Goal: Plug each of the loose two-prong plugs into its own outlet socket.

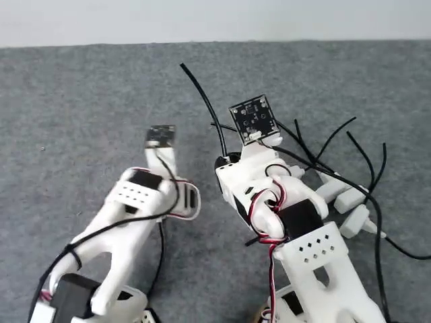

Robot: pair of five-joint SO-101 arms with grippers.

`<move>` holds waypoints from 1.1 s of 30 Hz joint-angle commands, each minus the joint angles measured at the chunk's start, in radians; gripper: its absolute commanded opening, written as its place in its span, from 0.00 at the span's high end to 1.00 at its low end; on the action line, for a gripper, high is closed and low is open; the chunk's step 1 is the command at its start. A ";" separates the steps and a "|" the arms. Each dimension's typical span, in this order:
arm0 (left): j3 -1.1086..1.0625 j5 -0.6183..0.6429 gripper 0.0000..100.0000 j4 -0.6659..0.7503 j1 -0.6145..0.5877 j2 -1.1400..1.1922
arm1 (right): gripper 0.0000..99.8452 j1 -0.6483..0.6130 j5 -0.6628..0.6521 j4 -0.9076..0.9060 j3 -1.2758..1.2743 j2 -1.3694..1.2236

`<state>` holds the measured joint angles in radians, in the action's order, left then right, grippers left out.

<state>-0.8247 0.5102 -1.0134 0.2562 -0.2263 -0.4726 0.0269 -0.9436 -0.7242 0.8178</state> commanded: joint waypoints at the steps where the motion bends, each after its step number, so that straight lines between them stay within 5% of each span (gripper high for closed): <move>1: 0.012 0.011 0.83 0.005 -0.127 0.003 | 0.99 0.007 0.011 0.027 0.008 0.033; 9: -0.068 -0.106 0.83 0.021 -0.275 0.008 | 0.99 -0.045 0.011 0.035 -0.014 0.033; 25: -0.053 -0.347 0.83 0.000 -0.285 -0.267 | 0.99 -0.203 0.002 0.206 -0.172 0.045; 33: 0.091 -0.388 0.84 -0.147 -0.278 -0.107 | 0.99 -0.268 -0.037 0.104 -0.106 0.047</move>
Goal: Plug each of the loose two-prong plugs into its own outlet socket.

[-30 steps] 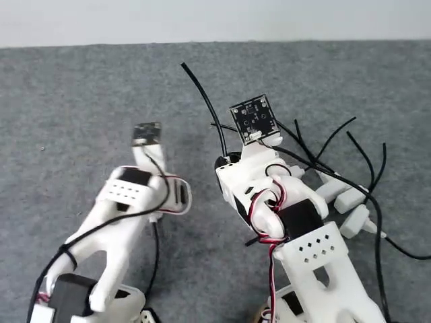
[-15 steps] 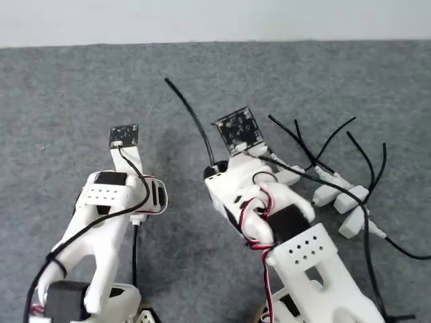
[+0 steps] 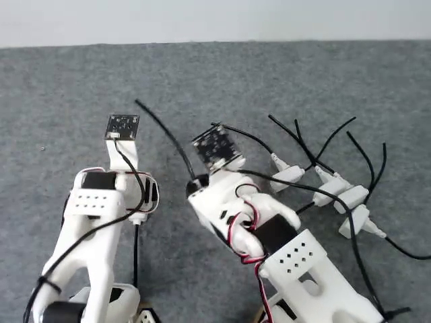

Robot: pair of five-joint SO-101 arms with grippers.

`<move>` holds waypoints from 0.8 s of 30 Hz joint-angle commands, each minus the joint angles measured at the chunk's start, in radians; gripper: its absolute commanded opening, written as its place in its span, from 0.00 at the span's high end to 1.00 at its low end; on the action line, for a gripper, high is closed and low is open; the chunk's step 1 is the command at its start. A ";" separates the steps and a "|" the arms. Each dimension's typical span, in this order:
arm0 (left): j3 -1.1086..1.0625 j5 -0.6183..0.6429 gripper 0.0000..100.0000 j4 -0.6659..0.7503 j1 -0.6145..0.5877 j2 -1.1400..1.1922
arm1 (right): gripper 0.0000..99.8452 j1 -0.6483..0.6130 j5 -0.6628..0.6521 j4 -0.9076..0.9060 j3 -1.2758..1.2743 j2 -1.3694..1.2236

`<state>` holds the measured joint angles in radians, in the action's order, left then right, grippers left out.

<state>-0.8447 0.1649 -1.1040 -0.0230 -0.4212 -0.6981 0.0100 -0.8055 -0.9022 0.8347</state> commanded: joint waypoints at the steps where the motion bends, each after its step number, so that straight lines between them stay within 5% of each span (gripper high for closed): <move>1: 0.134 -0.084 0.85 -0.066 0.002 0.124 | 0.99 -0.064 -0.031 -0.048 0.075 0.030; 5: 0.176 -0.322 0.87 -0.074 0.002 0.201 | 0.99 -0.122 -0.052 -0.062 0.077 0.030; 12: 0.061 -0.493 0.87 -0.069 0.038 0.035 | 0.99 -0.120 -0.052 -0.056 0.075 0.024; 24: -0.231 -0.603 0.86 -0.049 0.106 -0.428 | 0.99 -0.154 -0.117 -0.104 0.083 0.030</move>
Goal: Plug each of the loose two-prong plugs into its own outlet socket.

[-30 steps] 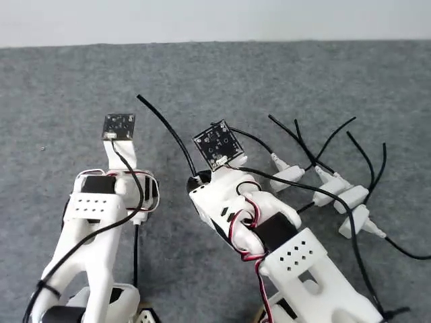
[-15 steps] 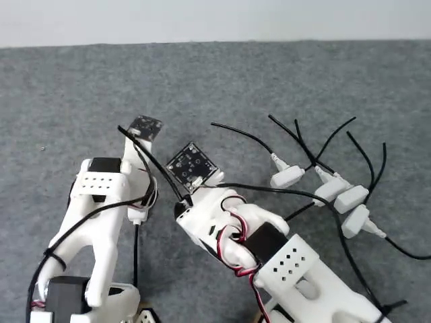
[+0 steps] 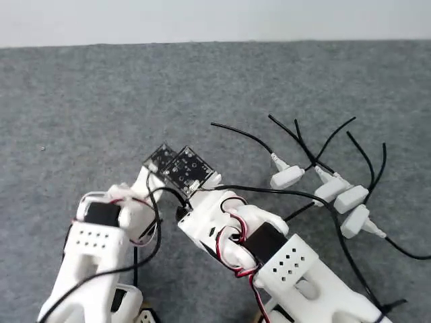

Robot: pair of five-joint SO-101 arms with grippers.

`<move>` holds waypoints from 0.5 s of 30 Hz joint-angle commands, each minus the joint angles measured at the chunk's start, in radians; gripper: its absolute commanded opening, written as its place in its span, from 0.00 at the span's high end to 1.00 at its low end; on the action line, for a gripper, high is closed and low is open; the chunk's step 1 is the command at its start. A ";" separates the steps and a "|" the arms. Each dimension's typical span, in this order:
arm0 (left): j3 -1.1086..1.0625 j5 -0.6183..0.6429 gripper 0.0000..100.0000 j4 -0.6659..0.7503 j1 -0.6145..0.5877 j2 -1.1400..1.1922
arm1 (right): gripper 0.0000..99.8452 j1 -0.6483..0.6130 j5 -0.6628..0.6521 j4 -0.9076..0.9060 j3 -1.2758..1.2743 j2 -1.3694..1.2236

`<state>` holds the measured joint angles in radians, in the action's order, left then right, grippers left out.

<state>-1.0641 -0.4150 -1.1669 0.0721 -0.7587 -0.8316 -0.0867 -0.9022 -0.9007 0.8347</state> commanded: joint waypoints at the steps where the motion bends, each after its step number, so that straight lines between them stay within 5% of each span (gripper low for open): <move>1: -0.015 -0.021 0.86 0.025 0.009 -0.100 | 0.99 -0.021 -0.020 -0.002 0.081 0.030; 7: -0.010 0.195 0.86 0.061 -0.038 -0.121 | 0.99 0.010 0.092 0.117 0.044 0.016; 12: -0.018 0.586 0.86 0.192 -0.331 -0.193 | 0.99 0.048 0.235 0.486 -0.087 -0.012; 15: -0.088 0.661 0.86 0.276 -0.425 -0.218 | 0.99 0.033 0.238 0.608 -0.069 -0.128</move>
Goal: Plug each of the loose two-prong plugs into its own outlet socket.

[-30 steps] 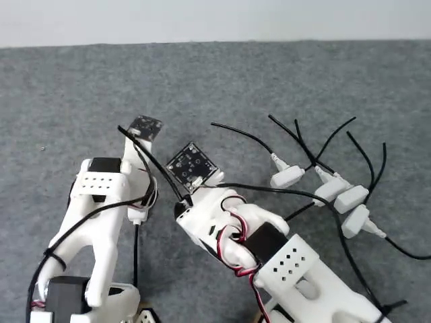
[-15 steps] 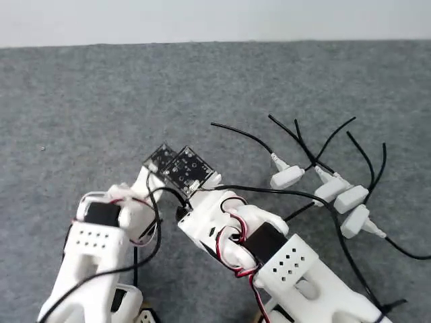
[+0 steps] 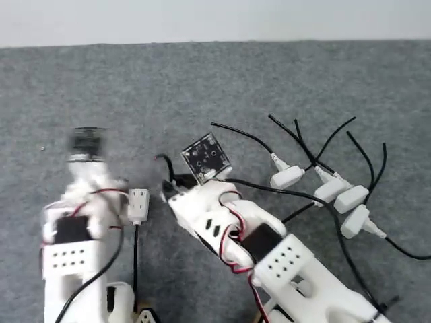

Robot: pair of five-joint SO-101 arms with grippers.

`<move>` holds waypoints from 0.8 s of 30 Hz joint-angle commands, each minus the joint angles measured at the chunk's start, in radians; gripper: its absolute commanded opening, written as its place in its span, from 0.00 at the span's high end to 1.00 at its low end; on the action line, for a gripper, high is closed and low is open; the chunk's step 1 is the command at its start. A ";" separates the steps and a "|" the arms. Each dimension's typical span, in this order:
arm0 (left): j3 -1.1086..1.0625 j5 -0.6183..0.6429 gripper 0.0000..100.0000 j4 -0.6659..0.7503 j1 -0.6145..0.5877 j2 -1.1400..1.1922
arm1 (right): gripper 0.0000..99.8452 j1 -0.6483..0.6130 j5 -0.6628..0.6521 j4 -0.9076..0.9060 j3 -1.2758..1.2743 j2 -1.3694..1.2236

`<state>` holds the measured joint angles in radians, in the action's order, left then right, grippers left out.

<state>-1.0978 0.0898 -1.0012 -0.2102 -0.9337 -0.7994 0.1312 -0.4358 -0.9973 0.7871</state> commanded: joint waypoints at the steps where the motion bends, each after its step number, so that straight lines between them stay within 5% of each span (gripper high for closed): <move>1: -0.087 0.157 0.86 0.141 -0.147 -0.046 | 0.99 -0.002 0.023 0.154 0.054 -0.133; 9: -0.120 0.181 0.86 0.212 -0.233 -0.046 | 0.99 -0.005 0.031 0.124 0.370 -0.496; 15: -0.102 0.295 0.86 0.224 -0.345 -0.044 | 0.99 -0.002 0.144 0.008 0.594 -0.665; 24: -0.094 0.311 0.86 0.227 -0.354 -0.044 | 0.99 -0.048 0.284 -0.025 0.746 -0.868</move>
<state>-1.2436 0.3874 -0.8017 -0.5585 -0.9689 -0.8362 0.3782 -0.4296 -0.3606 -0.0660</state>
